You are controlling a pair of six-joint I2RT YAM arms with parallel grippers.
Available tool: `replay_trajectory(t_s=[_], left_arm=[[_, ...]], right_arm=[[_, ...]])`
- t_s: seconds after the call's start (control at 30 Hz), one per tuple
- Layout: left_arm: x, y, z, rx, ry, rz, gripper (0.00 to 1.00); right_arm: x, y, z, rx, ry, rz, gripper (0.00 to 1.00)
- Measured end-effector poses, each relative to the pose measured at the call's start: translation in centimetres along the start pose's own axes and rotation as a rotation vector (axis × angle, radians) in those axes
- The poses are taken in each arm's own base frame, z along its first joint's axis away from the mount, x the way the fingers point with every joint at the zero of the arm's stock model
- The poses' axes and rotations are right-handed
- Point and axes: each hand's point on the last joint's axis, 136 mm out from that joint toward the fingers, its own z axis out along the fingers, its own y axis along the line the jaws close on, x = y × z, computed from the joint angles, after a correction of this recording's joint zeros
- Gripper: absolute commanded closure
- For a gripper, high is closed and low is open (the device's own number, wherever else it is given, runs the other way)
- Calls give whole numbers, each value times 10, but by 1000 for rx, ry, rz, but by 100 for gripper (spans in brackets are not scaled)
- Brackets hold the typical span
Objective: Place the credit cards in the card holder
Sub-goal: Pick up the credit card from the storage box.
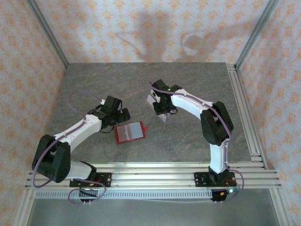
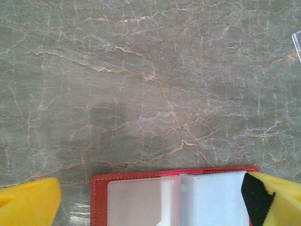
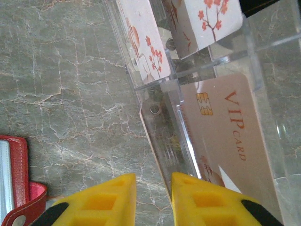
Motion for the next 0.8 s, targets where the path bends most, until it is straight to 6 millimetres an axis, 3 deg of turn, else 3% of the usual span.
replay_trajectory(t_s=[0.4, 0.57, 0.8], left_arm=[[0, 0, 0, 0, 1, 0, 0], [0, 0, 0, 2, 2, 0, 0], [0, 0, 0, 2, 2, 0, 0]], right_arm=[[4, -2, 6, 12, 22, -10, 87], [3, -2, 5, 13, 21, -15, 99], [0, -1, -2, 12, 21, -23, 100]])
